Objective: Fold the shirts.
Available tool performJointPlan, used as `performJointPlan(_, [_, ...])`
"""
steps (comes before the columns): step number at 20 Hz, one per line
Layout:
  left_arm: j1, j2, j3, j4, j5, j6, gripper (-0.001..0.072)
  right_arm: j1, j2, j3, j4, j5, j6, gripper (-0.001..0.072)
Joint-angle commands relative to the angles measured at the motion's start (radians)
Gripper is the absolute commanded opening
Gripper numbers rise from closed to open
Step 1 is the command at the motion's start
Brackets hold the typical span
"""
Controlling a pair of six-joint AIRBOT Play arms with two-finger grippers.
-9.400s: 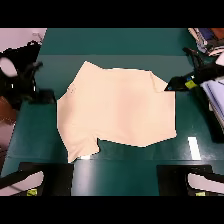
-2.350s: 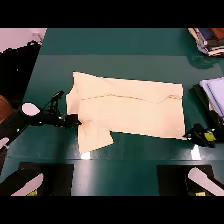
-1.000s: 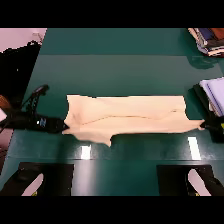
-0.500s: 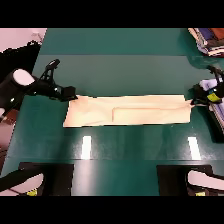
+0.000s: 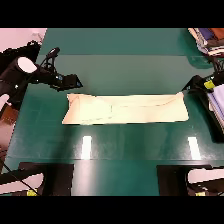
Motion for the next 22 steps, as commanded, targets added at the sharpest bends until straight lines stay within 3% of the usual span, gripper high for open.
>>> performJointPlan(1, [0.001, 0.003, 0.054, -0.01, -0.147, 0.0, 0.0318, -0.097, 0.034, -0.085, 0.039, 0.023, -0.085, 0.0485])
performJointPlan(2, [0.001, 0.003, 0.053, -0.029, -0.15, 0.0, 0.0092, -0.128, 0.042, -0.127, 0.04, 0.022, -0.096, 0.0585])
performJointPlan(3, [0.001, 0.003, 0.053, -0.06, -0.147, 0.006, 0.0024, -0.16, 0.042, -0.17, 0.041, 0.018, -0.111, 0.0636])
performJointPlan(7, [-0.035, -0.001, 0.053, -0.103, -0.081, 0.006, 0.0024, -0.22, -0.029, -0.283, 0.13, -0.001, -0.201, 0.0628])
performJointPlan(12, [-0.141, -0.034, 0.051, -0.095, -0.051, -0.002, 0.0023, -0.155, -0.133, -0.289, 0.147, -0.039, -0.226, 0.0618])
performJointPlan(14, [-0.185, -0.063, 0.051, -0.096, -0.047, -0.005, 0.0023, -0.126, -0.142, -0.289, 0.148, -0.062, -0.233, 0.0549])
performJointPlan(15, [-0.21, -0.079, 0.051, -0.096, -0.041, -0.016, 0.0023, -0.115, -0.142, -0.289, 0.149, -0.067, -0.238, 0.0452])
performJointPlan(17, [-0.261, -0.115, 0.053, -0.104, 0.004, -0.032, 0.0022, -0.106, -0.139, -0.287, 0.189, -0.057, -0.281, 0.0138])
performJointPlan(18, [-0.288, -0.139, 0.064, -0.112, 0.034, -0.031, 0.0022, -0.106, -0.134, -0.287, 0.233, -0.047, -0.306, 0.0021])
performJointPlan(22, [-0.396, -0.257, 0.153, -0.151, 0.109, -0.031, 0.0022, -0.1, -0.039, -0.287, 0.423, -0.044, -0.325, 0.0016])
